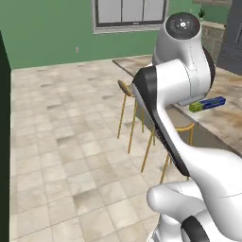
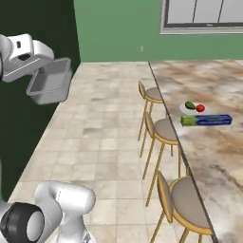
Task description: Retrieve the tupperware and aluminum foil from the cabinet and place them on the dining counter near the plate with tomato and avocado to prepare for storing leftovers.
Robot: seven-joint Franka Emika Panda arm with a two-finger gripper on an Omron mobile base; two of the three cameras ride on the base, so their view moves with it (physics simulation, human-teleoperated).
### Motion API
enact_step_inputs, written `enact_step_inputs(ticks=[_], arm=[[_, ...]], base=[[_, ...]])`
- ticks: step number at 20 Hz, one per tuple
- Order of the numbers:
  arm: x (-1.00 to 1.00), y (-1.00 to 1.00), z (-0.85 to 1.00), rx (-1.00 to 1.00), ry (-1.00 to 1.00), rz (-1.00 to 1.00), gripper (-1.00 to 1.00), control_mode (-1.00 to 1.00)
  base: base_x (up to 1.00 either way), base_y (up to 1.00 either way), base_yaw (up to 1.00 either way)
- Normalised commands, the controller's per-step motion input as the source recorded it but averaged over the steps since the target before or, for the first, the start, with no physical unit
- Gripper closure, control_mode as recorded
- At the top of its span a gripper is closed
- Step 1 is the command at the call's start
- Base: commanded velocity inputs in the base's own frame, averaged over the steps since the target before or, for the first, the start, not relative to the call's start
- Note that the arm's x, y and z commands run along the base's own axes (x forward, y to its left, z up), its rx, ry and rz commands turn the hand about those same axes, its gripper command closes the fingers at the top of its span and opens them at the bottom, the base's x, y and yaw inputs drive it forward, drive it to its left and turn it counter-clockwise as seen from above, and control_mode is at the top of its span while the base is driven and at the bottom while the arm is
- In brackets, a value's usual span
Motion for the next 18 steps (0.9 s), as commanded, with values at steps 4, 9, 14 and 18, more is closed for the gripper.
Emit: enact_step_inputs(ticks=[4,9,14,18], arm=[[0.0,0.0,0.0,0.0,0.0,0.0,1.0,1.0],[0.0,0.0,0.0,0.0,0.0,0.0,1.0,1.0],[0.0,0.0,0.0,0.0,0.0,0.0,1.0,1.0],[0.0,0.0,0.0,0.0,0.0,0.0,1.0,1.0]], base=[[1.0,0.5,-0.45],[0.99,0.41,-0.47],[0.95,0.41,-0.49],[0.92,0.45,-0.5]])
